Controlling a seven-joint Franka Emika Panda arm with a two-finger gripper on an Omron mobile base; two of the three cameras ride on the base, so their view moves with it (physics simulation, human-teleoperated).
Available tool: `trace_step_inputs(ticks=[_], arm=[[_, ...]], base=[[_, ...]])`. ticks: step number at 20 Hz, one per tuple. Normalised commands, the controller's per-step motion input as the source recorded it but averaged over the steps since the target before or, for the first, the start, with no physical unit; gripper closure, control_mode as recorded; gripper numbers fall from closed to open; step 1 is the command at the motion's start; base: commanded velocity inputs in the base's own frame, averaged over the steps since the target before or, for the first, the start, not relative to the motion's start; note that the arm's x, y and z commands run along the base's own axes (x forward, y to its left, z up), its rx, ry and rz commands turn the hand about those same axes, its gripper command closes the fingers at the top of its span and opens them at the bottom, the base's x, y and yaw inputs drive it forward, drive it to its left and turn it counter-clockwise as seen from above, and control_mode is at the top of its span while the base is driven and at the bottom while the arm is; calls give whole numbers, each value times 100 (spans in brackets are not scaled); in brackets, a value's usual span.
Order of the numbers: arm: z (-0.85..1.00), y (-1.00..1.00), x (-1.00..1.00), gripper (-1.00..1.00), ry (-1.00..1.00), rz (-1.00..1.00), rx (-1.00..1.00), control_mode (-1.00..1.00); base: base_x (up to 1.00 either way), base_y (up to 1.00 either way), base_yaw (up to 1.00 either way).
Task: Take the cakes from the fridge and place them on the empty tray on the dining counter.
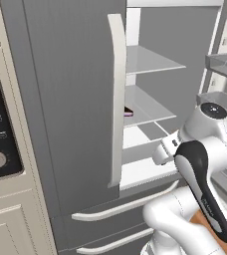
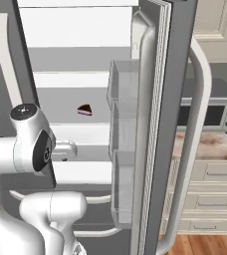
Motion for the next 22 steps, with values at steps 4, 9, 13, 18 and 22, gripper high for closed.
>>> trace_step_inputs(ticks=[4, 9, 13, 18, 22], arm=[[0, -13, 0, -100, 0, 0, 3, -100], [1, -9, 11, -100, -6, 1, 3, -100], [25, 0, 9, -100, -4, 2, 0, -100], [16, 0, 6, -100, -3, 9, 0, -100], [7, -5, 10, -100, -4, 11, 0, -100]], base=[[1, -3, 0], [0, 0, 0], [0, 0, 0], [0, 0, 0], [0, 0, 0]])
